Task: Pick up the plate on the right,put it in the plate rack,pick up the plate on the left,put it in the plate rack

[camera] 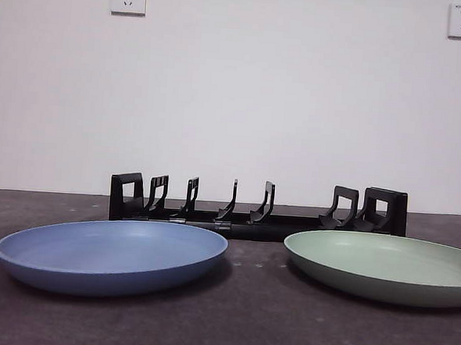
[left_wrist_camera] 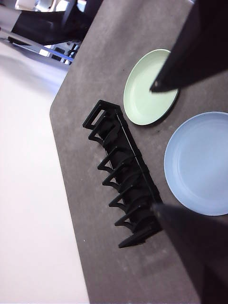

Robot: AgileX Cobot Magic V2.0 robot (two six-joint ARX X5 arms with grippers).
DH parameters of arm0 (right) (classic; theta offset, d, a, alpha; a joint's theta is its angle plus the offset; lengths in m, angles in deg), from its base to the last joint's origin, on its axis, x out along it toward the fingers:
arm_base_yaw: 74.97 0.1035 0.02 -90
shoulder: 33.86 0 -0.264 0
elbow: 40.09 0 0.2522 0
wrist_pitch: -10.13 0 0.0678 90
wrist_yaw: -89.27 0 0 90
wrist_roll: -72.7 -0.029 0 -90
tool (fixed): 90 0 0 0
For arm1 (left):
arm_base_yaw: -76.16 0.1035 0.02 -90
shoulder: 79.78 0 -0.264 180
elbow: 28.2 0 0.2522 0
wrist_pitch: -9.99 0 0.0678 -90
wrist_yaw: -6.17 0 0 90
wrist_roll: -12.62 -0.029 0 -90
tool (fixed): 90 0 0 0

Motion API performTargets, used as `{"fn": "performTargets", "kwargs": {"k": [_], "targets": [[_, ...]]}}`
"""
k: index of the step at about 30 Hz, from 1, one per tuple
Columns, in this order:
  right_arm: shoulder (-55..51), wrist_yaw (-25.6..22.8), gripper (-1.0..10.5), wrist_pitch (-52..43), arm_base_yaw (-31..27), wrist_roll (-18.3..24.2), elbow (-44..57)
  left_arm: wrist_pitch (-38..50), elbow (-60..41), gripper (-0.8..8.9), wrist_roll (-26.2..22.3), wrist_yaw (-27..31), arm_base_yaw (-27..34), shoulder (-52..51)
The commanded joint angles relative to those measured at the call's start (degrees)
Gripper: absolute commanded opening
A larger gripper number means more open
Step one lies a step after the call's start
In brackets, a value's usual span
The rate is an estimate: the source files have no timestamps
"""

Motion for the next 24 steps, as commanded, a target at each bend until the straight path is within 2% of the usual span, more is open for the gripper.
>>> {"fn": "performTargets", "kwargs": {"k": [1, 11, 18, 24], "targets": [[1.05, 0.66, 5.1, 0.02, 0.04, -0.35, -0.2, 0.24, 0.11, 6.65, -4.81, -0.17, -1.01, 0.02], [10.51, 1.01, 5.0, 0.63, 0.04, -1.79, -0.2, 0.28, 0.11, 6.65, -14.84, 0.28, -5.9, 1.92], [27.3, 0.5, 5.0, -1.29, 0.04, -1.77, -0.2, 0.33, 0.11, 6.65, -19.67, 0.61, -10.97, 4.52], [41.22, -2.12, 5.0, -3.87, 0.04, -1.68, -0.2, 0.31, 0.11, 6.65, -23.76, 6.1, -16.31, 6.88]]}}
